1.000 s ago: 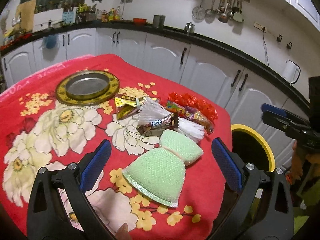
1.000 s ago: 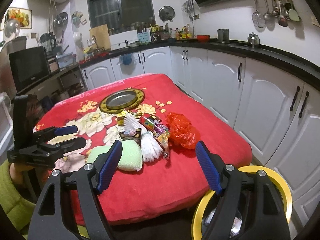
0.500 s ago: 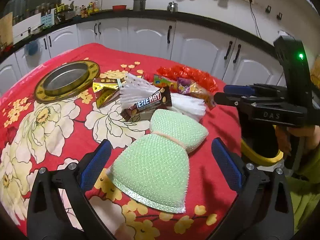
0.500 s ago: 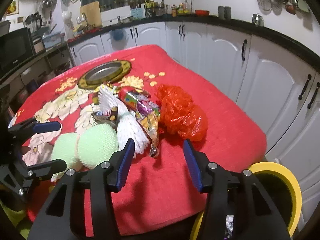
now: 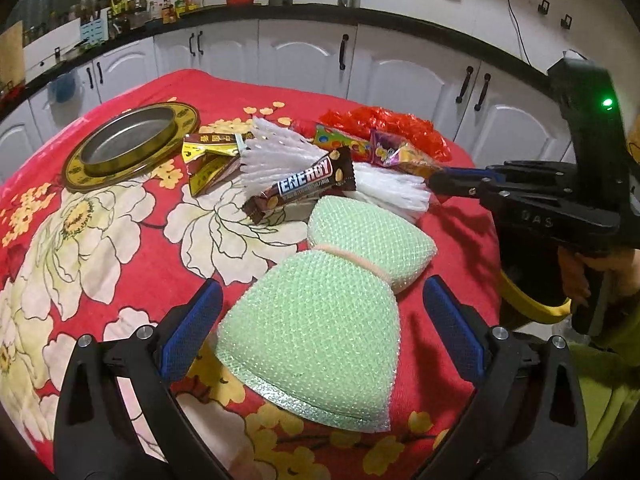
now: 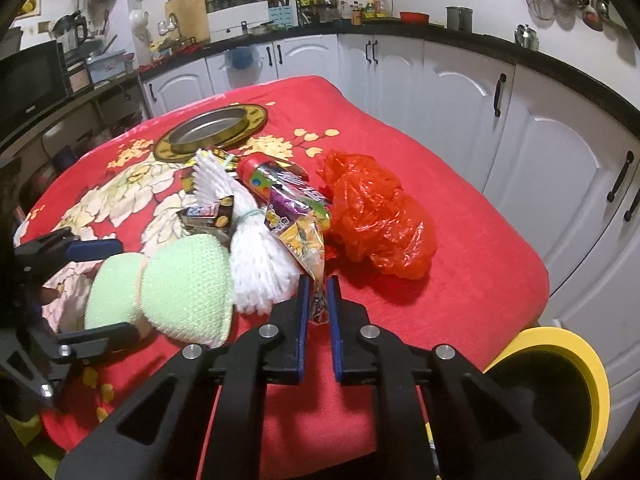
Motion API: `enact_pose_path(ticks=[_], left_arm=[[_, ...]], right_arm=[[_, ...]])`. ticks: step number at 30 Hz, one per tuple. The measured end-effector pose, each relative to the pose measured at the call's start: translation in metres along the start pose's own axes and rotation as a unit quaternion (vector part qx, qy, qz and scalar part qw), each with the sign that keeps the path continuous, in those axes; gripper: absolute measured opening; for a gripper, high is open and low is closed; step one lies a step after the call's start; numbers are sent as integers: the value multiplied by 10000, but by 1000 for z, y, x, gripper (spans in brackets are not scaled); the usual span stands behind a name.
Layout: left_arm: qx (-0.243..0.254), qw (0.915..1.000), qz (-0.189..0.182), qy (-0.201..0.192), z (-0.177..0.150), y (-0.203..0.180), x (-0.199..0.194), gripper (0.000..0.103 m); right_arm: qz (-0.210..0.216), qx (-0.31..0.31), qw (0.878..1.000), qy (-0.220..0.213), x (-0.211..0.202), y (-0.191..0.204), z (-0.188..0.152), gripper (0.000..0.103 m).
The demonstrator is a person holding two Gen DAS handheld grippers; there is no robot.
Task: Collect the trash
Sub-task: 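Lower left tool around the green mesh sponge while right tool grasps a wrapper, then carry sponge and purple wrapper over the yellow bin and open both tools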
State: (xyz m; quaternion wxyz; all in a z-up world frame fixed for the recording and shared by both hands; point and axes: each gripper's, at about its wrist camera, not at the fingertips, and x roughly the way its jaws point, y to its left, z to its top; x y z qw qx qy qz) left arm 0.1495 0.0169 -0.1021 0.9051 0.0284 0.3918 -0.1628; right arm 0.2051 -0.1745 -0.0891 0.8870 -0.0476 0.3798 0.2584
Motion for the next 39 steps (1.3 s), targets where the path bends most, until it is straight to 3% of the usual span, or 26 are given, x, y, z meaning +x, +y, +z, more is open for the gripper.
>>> enact_pose_path(ticks=[15, 20, 32, 39], left_arm=[[460, 9981, 326, 242, -4, -15, 10, 91], [553, 9969, 410, 375, -7, -17, 12, 73], [543, 9967, 397, 463, -9, -24, 3, 68], [478, 9976, 420, 282, -7, -28, -13, 66]], right_arm=[[355, 372, 9982, -295, -44, 3, -18, 8], [367, 381, 9982, -300, -49, 4, -22, 8], [386, 370, 9977, -412, -64, 5, -24, 8], [356, 390, 9972, -528, -78, 1, -25, 8]])
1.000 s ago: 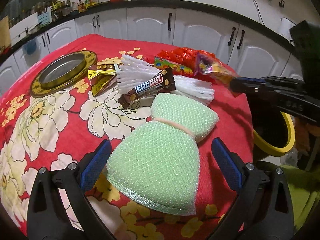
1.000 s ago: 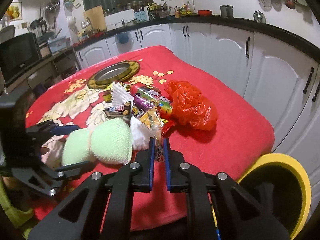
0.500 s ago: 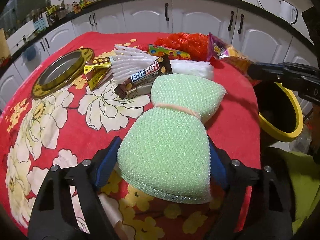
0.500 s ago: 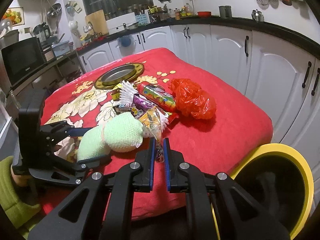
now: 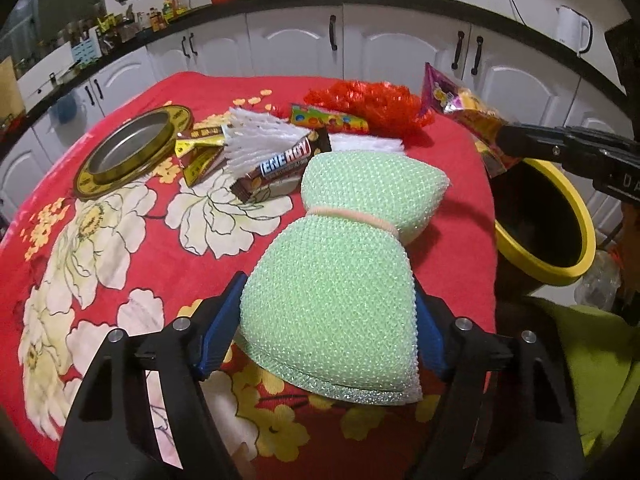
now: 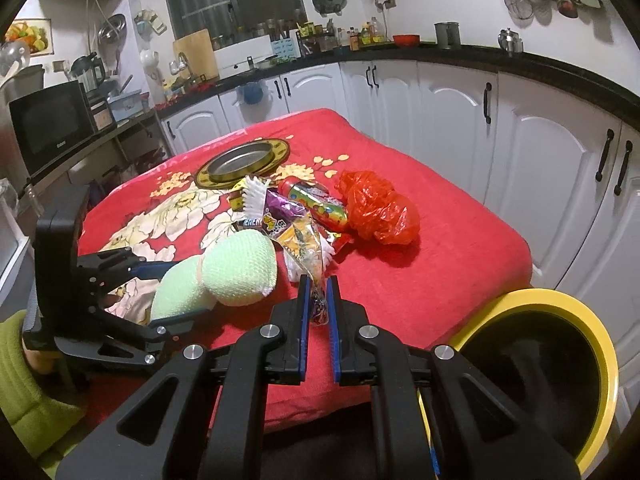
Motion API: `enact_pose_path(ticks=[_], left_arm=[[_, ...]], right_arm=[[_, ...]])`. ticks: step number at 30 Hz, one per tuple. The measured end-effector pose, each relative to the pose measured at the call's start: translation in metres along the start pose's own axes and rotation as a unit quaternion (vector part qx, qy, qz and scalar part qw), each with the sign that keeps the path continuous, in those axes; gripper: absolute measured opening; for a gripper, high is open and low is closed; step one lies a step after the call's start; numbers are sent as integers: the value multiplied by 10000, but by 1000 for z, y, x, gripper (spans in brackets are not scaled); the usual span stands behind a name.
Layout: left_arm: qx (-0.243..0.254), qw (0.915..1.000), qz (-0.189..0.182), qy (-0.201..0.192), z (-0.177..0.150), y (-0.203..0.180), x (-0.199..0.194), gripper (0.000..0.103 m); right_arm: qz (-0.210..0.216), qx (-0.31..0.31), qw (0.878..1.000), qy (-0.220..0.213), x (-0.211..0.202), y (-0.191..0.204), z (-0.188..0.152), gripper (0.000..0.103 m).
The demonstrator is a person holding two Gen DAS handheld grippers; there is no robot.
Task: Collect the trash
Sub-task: 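Carry sponge and purple wrapper over the yellow bin and open both tools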
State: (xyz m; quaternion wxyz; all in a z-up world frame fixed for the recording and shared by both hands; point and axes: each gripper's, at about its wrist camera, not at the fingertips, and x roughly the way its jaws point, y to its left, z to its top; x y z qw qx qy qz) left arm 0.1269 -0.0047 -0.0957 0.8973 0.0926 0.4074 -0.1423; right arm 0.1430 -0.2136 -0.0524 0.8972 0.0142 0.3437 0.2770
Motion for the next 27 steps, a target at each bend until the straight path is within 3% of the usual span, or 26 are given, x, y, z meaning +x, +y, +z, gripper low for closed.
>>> enact_pose_path(ticks=[15, 21, 27], left_arm=[[-233, 9980, 9, -595, 22, -24, -39, 66], [-144, 9954, 82, -939, 35, -42, -51, 66], [-29, 9948, 19, -1020, 41, -60, -51, 66]], right_arm=[[-51, 114, 9993, -360, -36, -11, 1, 8], [-140, 200, 9983, -538, -52, -19, 0, 8], [-301, 324, 9968, -666, -69, -34, -2, 8]])
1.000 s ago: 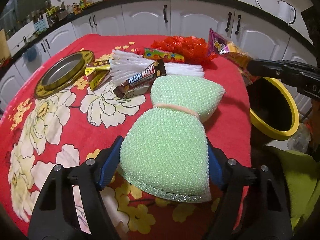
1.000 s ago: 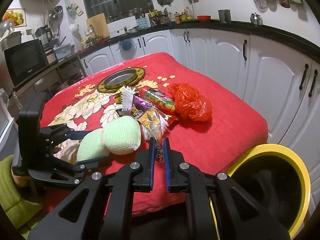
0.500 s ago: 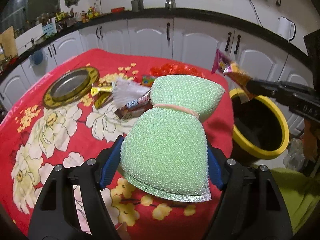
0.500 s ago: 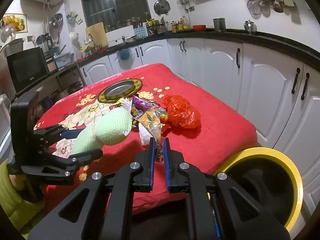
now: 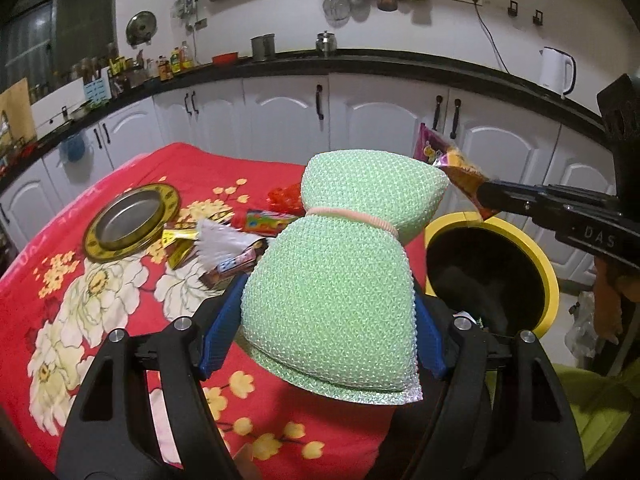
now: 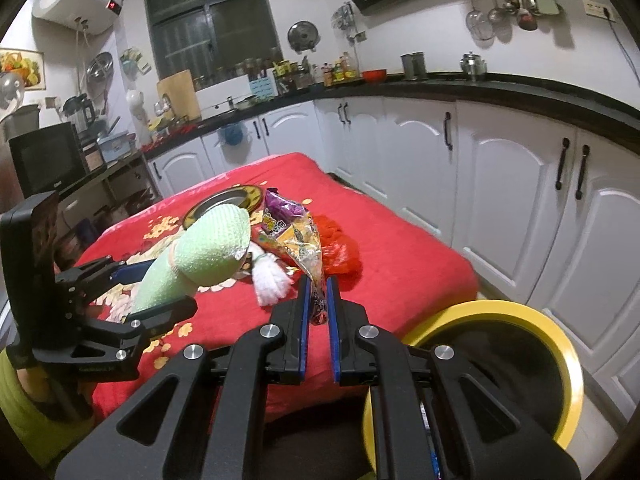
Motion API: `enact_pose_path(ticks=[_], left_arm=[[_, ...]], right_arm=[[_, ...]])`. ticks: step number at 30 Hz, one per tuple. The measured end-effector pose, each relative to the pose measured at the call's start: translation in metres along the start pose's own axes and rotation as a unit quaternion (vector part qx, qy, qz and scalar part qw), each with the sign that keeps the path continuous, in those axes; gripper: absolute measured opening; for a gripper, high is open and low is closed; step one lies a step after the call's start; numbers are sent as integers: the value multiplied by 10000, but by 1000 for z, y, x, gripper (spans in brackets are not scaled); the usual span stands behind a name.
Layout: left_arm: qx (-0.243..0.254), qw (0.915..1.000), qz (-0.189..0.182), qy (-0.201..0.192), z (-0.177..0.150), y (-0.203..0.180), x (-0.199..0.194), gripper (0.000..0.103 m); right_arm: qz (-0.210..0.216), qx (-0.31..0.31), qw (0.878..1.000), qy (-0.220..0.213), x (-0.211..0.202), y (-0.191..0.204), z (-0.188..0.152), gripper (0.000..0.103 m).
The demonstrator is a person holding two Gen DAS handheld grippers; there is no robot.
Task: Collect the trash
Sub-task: 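Carry sponge and purple wrapper over the yellow bin and open both tools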
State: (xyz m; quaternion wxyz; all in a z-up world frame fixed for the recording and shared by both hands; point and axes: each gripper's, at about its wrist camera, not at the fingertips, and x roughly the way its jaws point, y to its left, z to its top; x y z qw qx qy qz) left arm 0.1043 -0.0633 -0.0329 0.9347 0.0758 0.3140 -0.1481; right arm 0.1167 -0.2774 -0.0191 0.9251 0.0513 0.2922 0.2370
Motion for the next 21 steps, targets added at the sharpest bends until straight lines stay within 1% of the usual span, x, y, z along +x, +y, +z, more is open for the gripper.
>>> enact_pose_path(ticks=[12, 21], left_arm=[[64, 9996, -213, -170, 17, -29, 6, 66], [305, 9985, -408, -177, 24, -60, 15, 66]], right_arm=[[-359, 244, 9990, -138, -23, -33, -6, 8], [-601, 484, 9968, -219, -36, -62, -9, 8]])
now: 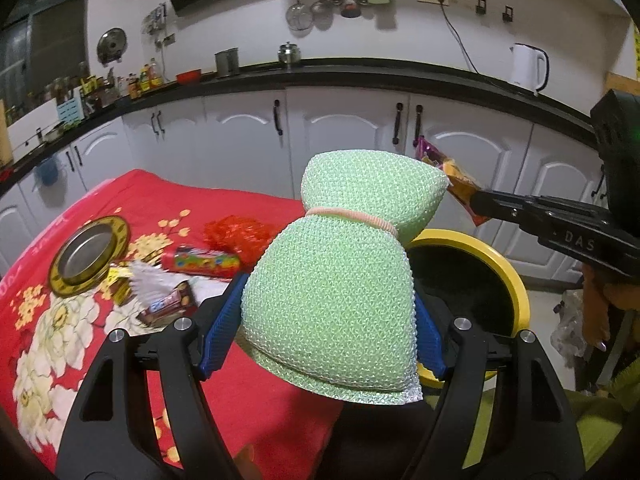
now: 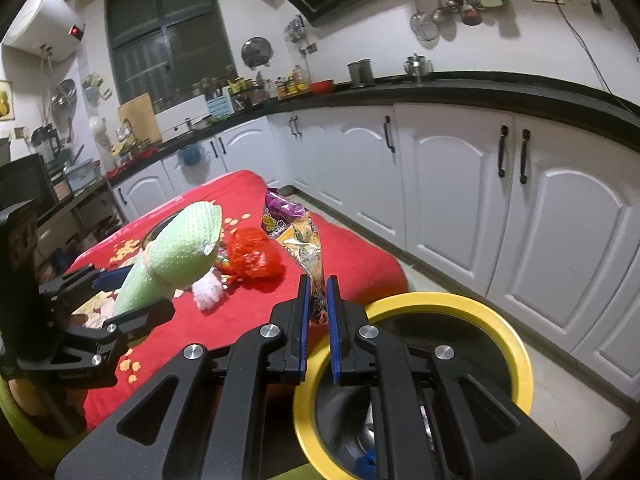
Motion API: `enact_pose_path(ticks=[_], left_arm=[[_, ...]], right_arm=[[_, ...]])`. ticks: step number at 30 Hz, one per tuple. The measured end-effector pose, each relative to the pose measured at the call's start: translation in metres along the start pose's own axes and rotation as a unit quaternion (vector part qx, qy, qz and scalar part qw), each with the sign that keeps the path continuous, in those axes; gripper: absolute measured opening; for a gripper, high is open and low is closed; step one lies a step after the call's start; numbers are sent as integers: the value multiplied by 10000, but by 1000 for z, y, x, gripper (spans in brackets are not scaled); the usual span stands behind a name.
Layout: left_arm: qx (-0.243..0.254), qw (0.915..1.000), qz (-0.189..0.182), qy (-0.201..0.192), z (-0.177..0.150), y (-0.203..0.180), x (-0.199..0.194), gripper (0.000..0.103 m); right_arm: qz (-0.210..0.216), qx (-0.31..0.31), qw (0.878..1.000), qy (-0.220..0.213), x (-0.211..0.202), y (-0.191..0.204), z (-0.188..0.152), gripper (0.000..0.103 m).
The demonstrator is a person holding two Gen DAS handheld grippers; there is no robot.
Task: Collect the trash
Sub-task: 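Carry sponge and purple wrapper over the yellow bin and open both tools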
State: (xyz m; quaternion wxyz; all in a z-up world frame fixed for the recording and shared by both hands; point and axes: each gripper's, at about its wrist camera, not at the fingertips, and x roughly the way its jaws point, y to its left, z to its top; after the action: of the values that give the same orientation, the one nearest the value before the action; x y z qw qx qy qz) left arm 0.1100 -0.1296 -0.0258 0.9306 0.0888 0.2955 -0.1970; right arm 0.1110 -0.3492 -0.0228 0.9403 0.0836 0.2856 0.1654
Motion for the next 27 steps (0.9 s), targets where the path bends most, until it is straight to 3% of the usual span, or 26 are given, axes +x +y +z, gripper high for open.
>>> enact_pose_path(ticks=[16, 27], left_arm=[[417, 9981, -330, 298, -5, -42, 30, 66], [833, 9929, -551, 648, -21, -77, 59, 66]], right_arm=[[-423, 348, 9985, -19, -10, -42, -6, 8], [-548, 491, 9969, 260, 0, -65, -18, 8]])
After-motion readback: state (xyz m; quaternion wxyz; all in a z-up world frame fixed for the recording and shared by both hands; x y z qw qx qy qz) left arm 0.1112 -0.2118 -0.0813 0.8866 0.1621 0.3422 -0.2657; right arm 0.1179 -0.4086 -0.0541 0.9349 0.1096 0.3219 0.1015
